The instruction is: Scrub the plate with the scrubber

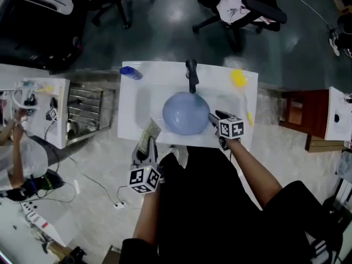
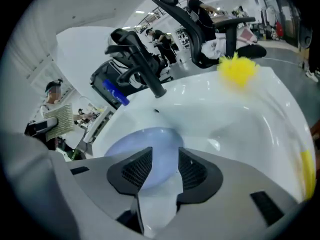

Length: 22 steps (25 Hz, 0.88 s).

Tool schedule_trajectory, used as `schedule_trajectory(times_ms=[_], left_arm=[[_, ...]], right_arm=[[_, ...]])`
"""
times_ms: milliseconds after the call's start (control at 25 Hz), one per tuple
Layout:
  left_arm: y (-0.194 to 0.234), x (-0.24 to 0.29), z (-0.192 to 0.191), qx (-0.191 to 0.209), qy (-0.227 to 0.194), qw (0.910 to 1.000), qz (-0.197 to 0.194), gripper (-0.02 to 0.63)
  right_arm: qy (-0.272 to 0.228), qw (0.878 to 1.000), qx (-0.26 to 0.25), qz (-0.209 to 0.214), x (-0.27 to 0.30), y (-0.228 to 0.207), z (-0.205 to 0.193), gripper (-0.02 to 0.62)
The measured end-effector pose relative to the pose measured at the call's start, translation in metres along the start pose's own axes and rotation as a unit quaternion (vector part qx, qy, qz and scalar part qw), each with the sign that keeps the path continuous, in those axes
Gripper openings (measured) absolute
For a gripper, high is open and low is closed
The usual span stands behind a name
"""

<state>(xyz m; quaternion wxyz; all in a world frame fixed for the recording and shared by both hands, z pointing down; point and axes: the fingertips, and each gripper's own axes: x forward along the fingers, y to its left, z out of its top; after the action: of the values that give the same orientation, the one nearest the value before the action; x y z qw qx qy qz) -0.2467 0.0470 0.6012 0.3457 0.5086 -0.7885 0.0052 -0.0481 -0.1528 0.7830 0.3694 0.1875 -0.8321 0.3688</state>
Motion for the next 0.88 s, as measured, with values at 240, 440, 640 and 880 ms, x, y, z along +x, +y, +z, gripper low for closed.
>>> schedule_trajectory(times_ms=[240, 440, 640, 880], left_arm=[[0.016, 0.010, -0.014, -0.083, 0.006, 0.9952, 0.051, 0.060], [0.016, 0.016, -0.018, -0.073, 0.019, 0.9951, 0.064, 0.060], [0.019, 0.024, -0.020, -0.082, 0.026, 0.9938, 0.071, 0.060], [0.022, 0.025, -0.020, -0.079, 0.035, 0.9933, 0.077, 0.060]], right_arm=[[0.059, 0.998, 0.017, -0.007, 0.044, -0.021, -0.018, 0.144], [0.071, 0.989, 0.132, -0.019, 0.061, -0.042, -0.027, 0.164], [0.099, 0.975, 0.197, -0.011, 0.080, -0.042, -0.038, 0.164], [0.117, 0.962, 0.248, 0.007, 0.093, -0.035, -0.047, 0.112]])
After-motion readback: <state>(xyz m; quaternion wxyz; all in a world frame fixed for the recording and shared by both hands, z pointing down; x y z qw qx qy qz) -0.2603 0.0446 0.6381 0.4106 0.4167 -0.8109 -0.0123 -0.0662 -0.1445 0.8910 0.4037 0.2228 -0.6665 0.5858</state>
